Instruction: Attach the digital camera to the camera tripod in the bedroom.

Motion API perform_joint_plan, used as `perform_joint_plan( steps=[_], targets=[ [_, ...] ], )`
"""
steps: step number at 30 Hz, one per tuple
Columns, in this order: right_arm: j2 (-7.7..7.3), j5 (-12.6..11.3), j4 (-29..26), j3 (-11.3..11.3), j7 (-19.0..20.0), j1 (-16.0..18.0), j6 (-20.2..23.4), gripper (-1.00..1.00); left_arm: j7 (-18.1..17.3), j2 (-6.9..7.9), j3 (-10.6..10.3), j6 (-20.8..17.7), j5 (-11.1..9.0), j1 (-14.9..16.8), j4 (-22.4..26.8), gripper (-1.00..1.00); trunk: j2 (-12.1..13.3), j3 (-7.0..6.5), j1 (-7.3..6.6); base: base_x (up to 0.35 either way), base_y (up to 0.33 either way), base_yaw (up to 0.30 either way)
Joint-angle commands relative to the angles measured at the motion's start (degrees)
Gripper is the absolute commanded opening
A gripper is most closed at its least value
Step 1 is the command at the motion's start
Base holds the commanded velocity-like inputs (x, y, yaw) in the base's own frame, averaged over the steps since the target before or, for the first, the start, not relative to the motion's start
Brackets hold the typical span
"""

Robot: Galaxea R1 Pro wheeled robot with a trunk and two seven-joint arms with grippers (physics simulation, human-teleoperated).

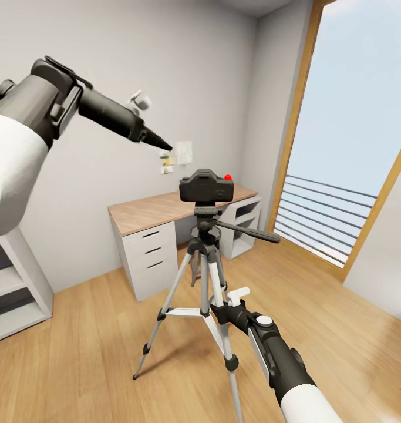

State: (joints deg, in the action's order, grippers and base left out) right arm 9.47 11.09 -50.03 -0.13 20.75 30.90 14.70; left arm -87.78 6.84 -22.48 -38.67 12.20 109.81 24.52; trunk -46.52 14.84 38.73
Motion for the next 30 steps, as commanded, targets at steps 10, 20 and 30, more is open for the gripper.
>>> perform_joint_plan(
  steps=[10, 20, 30],
  targets=[
    [0.02, 2.01, -0.15, -0.05, -0.89, 0.04, 0.06, -1.0, -0.25, 3.16, 5.61, -0.65, 0.4, 0.05, 0.54, 1.0, -0.06, 0.09, 0.01, 0.0, 0.0, 0.0],
    [0.02, 2.15, -0.15, -0.05, -0.82, 0.04, 0.06, -1.0, 2.22, 7.63, 5.66, -3.02, 1.01, -0.32, -2.14, 1.0, -0.06, 0.09, 0.01, 0.0, 0.0, 0.0],
    [0.02, 2.26, -0.17, -0.05, -0.78, 0.04, 0.06, -1.0, 11.19, 14.19, 5.61, -3.56, 1.37, -6.67, -14.62, 1.0, -0.06, 0.09, 0.01, 0.0, 0.0, 0.0]
  ],
)
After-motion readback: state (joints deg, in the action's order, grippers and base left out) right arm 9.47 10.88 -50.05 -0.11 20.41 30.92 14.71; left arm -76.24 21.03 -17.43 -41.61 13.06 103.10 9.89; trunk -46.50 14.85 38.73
